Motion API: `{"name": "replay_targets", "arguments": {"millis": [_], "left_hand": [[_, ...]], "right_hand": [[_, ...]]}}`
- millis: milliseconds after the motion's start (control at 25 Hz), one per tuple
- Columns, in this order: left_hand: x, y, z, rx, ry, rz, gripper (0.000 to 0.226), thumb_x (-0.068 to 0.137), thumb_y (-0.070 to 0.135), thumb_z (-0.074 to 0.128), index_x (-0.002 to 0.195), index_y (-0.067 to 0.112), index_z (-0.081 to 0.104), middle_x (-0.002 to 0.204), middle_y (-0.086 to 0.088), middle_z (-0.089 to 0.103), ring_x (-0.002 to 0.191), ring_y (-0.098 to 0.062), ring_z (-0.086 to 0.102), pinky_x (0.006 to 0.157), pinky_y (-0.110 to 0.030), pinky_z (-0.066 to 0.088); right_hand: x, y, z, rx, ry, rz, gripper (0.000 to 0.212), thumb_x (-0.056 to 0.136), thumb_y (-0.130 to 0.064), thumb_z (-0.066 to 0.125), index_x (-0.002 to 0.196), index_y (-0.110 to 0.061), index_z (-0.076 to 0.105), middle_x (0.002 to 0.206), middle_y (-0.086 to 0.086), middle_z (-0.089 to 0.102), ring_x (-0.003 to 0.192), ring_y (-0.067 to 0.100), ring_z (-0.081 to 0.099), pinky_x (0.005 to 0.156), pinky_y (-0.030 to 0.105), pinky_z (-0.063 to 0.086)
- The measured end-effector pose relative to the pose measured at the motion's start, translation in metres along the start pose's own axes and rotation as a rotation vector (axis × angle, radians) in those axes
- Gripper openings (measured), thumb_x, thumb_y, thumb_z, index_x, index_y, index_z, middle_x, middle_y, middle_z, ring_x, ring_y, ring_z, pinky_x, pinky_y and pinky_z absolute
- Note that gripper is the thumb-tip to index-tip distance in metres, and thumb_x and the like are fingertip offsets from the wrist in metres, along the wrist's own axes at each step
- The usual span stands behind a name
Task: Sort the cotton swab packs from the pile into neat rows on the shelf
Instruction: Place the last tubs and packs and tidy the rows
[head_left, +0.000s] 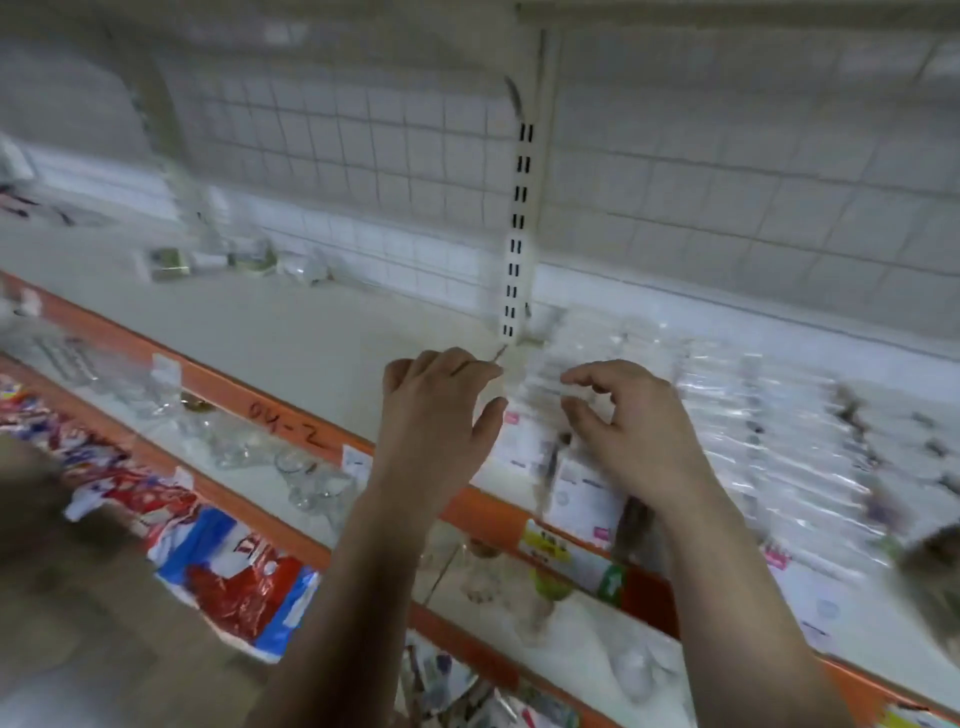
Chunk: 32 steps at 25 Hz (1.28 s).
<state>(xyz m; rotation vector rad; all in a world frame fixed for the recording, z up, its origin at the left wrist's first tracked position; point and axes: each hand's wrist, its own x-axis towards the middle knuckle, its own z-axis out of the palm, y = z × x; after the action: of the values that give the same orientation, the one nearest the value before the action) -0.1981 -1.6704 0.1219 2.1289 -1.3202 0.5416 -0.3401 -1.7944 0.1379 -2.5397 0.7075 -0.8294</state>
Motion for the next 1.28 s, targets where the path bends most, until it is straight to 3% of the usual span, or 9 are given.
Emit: {"name": "replay_targets", "arguments": {"millis": [360, 520, 920, 1080, 1280], "left_hand": [[-0.014, -0.207, -0.085, 0.102, -0.060, -0.098, 0.032, 0.088, 0.036, 0.058, 0.118, 0.026, 0.063, 0.114, 0.007, 0.063, 0.105, -0.015, 0.057, 0.092, -0.035, 0.033], [-0.022, -0.273, -0.101, 0.088, -0.100, -0.139, 0.036, 0.089, 0.036, 0.054, 0.122, 0.027, 0.060, 0.116, 0.007, 0.062, 0.107, -0.017, 0.056, 0.094, -0.037, 0.033], [-0.003, -0.397, -0.095, 0.089, -0.126, -0.219, 0.037, 0.091, 0.035, 0.055, 0.128, 0.031, 0.055, 0.124, 0.010, 0.058, 0.117, -0.012, 0.050, 0.095, -0.029, 0.024], [0.042, -0.456, -0.087, 0.096, -0.146, -0.202, 0.039, 0.092, 0.040, 0.052, 0.130, 0.031, 0.052, 0.127, 0.011, 0.055, 0.118, -0.011, 0.048, 0.103, -0.033, 0.025], [0.101, -0.515, -0.065, 0.069, -0.130, -0.175, 0.038, 0.091, 0.040, 0.053, 0.128, 0.031, 0.054, 0.124, 0.012, 0.057, 0.114, -0.010, 0.050, 0.095, -0.028, 0.024]], "right_hand": [[0.074, -0.151, 0.159, 0.128, -0.068, -0.094, 0.023, 0.088, -0.023, 0.061, 0.110, -0.025, 0.066, 0.108, -0.010, 0.060, 0.094, 0.000, 0.046, 0.081, 0.013, 0.031], [0.099, -0.194, 0.209, 0.164, -0.118, -0.087, 0.023, 0.088, -0.024, 0.060, 0.110, -0.027, 0.065, 0.111, -0.010, 0.059, 0.098, 0.002, 0.049, 0.087, 0.019, 0.038], [0.187, -0.244, 0.302, 0.156, -0.203, -0.076, 0.022, 0.089, -0.028, 0.058, 0.111, -0.028, 0.064, 0.117, -0.010, 0.058, 0.108, 0.008, 0.051, 0.091, 0.025, 0.042], [0.246, -0.255, 0.342, 0.163, -0.210, -0.044, 0.024, 0.090, -0.030, 0.058, 0.113, -0.028, 0.063, 0.122, -0.010, 0.056, 0.110, 0.008, 0.050, 0.093, 0.026, 0.042], [0.313, -0.256, 0.385, 0.125, -0.243, 0.015, 0.027, 0.090, -0.030, 0.058, 0.116, -0.028, 0.062, 0.124, -0.008, 0.055, 0.113, 0.010, 0.051, 0.093, 0.025, 0.040]]}}
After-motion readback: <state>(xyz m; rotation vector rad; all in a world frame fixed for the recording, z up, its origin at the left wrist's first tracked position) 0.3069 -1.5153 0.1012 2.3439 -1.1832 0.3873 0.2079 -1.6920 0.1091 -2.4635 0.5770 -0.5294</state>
